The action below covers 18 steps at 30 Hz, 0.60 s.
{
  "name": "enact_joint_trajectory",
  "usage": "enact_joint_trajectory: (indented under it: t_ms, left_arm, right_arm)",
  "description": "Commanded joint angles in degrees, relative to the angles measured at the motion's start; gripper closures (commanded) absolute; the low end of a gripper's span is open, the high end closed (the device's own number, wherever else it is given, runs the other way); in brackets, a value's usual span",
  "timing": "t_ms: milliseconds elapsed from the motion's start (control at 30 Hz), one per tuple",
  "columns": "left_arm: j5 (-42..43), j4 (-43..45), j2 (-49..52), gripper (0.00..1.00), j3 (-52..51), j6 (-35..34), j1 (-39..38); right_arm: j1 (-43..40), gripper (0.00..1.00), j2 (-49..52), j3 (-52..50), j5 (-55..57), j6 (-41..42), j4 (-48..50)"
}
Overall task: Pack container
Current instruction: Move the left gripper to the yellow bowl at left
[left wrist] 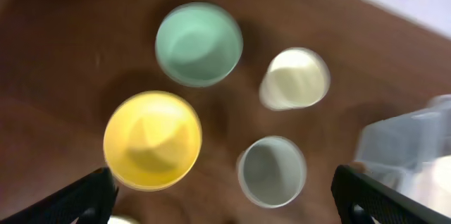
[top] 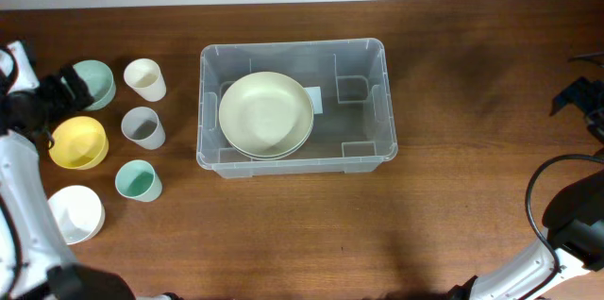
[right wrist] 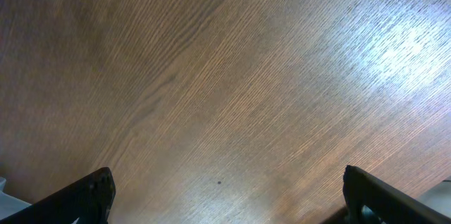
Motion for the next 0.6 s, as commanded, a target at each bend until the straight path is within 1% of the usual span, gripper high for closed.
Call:
enact_joint_trajectory:
  t_ms: [0,233,367,567]
  left_arm:
    - [1.73,-0.28,3.58,0.01,0.87,-0.81,1.16]
    - [0.7,-2.32,9.97,0.01,0.87,-0.83,1.16]
    - [-4.52,-3.06,13.55,0.01,0.87,-6.69,1.16]
    - [-9.57,-3.63,17.57,0.01,0.87,-6.97,1.07]
  right_arm:
    - [0.0,0.01,-1.36,-0.13,0.5,0.46,0.09]
    - [0.0,0.01,-1.36,-0.13,0.5,0.46,0.09]
    - [0.0,0.02,-1.36,-0.13,0.5,0.46,0.09]
    - [0.0,0.01,-1.36,-0.13,0.5,0.46,0.09]
